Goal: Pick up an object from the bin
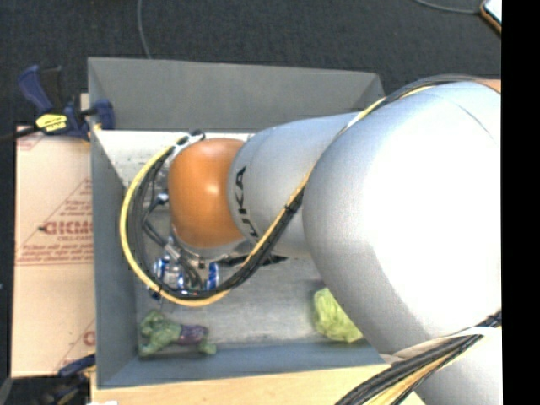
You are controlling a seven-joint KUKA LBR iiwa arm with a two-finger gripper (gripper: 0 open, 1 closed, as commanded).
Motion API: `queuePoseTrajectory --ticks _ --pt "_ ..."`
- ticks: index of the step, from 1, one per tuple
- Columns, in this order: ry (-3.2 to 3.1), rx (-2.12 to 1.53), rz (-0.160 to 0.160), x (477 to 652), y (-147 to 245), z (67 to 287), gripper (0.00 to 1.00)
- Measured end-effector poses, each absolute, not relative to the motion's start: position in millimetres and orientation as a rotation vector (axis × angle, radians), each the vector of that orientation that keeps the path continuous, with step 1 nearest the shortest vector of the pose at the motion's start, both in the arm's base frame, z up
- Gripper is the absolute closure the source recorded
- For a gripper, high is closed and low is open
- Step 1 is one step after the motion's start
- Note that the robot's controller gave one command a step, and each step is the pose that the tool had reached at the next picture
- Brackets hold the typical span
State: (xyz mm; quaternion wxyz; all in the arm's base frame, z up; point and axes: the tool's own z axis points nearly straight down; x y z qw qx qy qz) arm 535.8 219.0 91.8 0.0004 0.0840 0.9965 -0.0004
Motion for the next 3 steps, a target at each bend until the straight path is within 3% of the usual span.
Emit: queuePoseTrajectory --ticks 2,3 --pt "3.126 0.263 0.002 537.4 219 153 1.00" --pt "3.125 0.263 0.004 537.7 219 163 1.00"
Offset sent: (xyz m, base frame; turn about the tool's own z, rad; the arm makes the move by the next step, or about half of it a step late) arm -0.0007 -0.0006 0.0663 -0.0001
